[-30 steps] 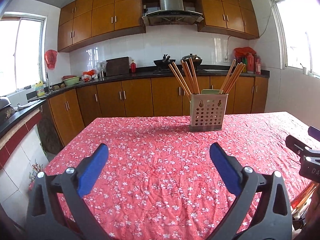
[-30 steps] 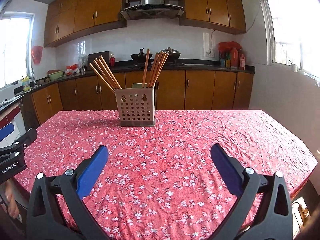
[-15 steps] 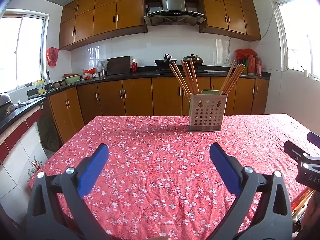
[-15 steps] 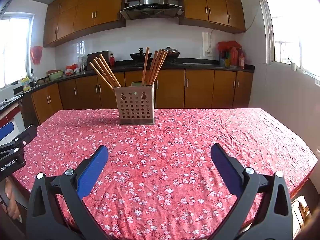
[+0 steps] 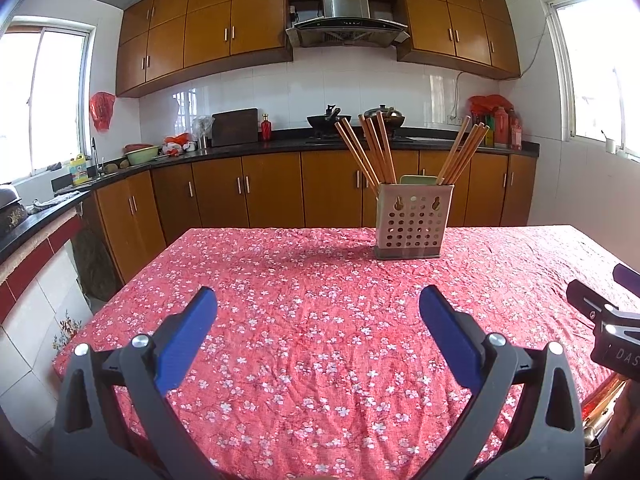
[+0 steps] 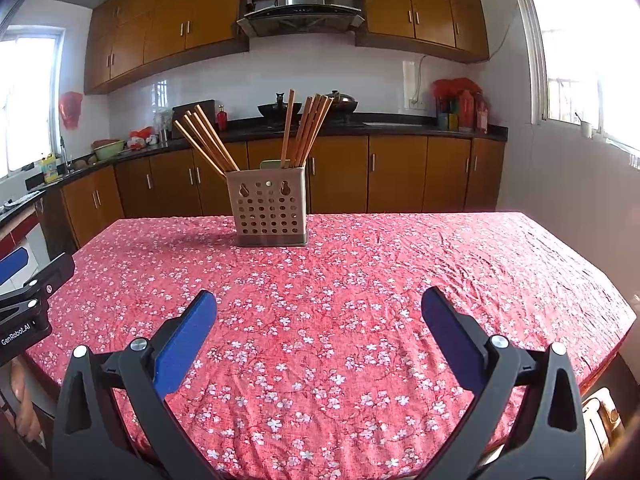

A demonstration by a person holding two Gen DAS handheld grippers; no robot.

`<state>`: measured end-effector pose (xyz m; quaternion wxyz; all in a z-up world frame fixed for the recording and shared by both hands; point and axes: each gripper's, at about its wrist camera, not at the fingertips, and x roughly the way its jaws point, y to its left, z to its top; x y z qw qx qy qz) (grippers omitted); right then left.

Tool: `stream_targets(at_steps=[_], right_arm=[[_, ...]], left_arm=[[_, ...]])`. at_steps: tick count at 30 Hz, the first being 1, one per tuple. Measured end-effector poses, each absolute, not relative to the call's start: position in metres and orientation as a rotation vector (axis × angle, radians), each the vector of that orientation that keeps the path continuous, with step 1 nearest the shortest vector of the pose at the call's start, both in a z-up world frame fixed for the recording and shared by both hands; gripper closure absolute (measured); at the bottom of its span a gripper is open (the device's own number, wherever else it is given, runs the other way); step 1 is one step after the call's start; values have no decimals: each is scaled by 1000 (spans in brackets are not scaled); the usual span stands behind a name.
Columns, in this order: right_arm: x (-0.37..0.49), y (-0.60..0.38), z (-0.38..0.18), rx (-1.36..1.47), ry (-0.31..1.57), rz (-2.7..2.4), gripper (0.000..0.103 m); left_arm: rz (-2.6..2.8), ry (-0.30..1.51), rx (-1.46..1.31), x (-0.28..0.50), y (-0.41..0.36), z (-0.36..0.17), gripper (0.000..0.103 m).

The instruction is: Organize utensils

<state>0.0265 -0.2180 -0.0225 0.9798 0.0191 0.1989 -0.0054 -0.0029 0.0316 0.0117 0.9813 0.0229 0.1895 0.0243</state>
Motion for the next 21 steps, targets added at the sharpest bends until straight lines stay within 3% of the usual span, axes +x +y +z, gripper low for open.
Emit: stream_targets(at_steps=[21], right_arm=[[28,-219,-24,49,406,-16,2]], left_arm=[[45,385,49,-2,32,10,4]])
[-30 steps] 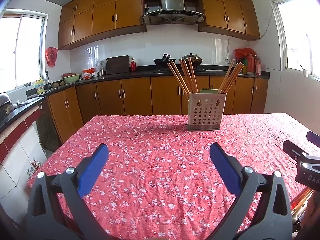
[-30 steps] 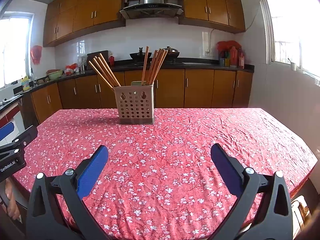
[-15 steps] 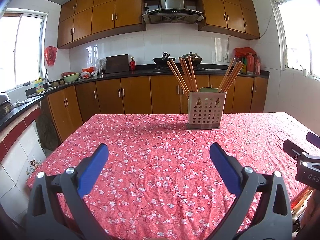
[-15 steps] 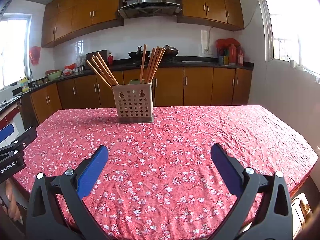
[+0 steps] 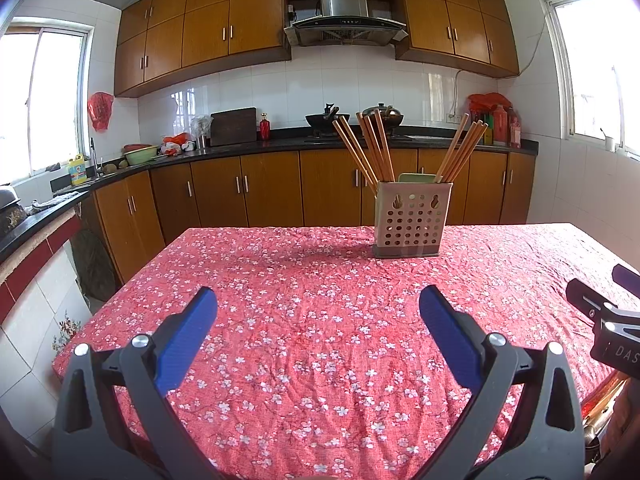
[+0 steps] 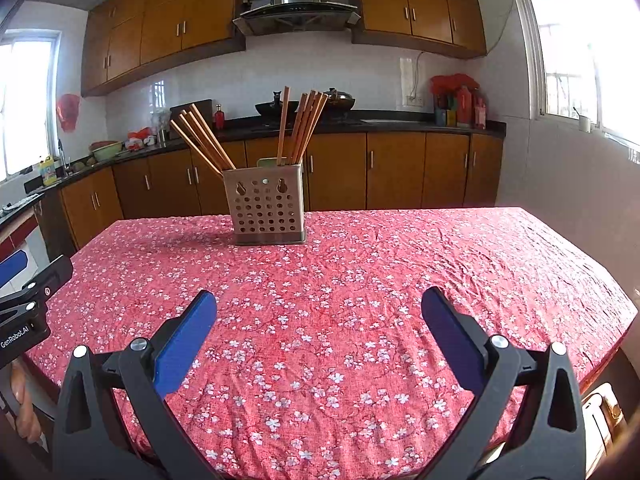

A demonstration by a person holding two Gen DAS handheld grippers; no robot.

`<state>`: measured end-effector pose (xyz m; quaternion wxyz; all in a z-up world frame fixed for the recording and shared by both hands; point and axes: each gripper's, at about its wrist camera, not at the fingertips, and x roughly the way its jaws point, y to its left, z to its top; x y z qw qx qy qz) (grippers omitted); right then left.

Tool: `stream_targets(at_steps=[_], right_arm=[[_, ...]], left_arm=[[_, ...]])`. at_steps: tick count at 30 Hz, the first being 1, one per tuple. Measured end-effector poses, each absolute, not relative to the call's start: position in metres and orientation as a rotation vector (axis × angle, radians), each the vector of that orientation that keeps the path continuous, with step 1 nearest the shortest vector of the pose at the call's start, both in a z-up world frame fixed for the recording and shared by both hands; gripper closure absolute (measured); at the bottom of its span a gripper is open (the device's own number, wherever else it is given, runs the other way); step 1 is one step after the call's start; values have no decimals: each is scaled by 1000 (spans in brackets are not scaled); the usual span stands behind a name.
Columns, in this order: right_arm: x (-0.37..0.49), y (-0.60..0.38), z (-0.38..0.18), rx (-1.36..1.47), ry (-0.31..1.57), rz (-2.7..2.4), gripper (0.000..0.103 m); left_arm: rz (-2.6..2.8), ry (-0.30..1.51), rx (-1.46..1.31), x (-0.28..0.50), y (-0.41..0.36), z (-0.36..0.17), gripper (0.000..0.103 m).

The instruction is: Organize utensils

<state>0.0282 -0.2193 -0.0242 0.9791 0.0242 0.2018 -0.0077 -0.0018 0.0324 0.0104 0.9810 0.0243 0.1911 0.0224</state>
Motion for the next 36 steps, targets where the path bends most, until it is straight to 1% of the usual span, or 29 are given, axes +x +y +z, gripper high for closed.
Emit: stream_targets(at_steps=[36], right_arm=[[29,-220,-25,51,409,-16,2]], left_arm=[[46,389,48,1,32,5,4]])
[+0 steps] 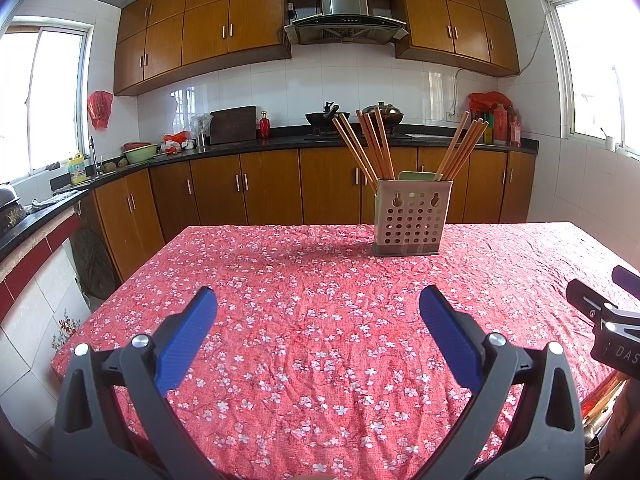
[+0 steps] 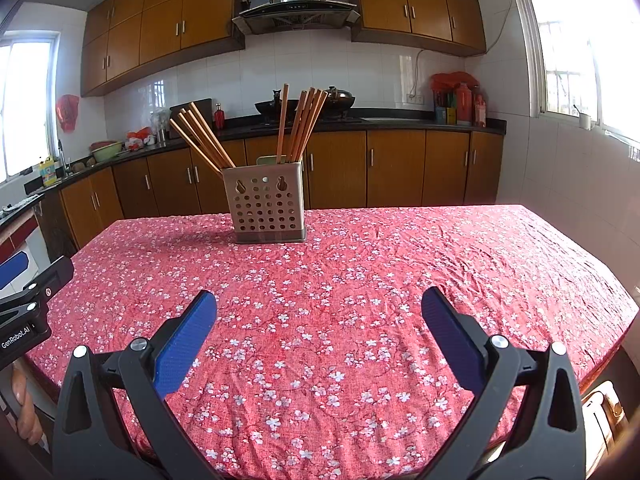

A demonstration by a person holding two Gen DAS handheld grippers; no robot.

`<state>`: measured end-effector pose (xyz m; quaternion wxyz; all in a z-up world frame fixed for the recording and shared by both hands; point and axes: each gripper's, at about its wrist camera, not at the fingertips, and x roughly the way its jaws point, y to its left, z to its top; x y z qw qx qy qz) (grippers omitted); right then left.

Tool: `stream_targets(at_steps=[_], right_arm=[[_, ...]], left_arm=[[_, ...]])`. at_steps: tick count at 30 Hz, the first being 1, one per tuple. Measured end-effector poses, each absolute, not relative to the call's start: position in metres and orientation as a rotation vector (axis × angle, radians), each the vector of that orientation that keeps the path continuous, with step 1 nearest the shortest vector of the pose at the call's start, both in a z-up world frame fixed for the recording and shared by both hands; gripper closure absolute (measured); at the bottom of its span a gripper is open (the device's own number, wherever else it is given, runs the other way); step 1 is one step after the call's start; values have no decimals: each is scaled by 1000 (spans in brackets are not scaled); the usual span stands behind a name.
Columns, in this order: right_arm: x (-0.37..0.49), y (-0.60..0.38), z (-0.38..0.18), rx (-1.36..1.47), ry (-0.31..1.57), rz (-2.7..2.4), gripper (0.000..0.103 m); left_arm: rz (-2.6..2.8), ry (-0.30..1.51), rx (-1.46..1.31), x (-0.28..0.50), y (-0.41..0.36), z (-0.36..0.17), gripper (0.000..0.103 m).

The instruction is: Organize utensils

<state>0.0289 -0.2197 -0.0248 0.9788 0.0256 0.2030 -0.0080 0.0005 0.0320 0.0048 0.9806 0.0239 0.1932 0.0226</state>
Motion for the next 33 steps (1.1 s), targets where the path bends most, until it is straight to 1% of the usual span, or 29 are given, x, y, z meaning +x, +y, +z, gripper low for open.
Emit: stream_targets(at_steps=[33], right_arm=[[29,-219,-25,53,411,-15,2]], left_arm=[[52,397,33,2,32,3,4]])
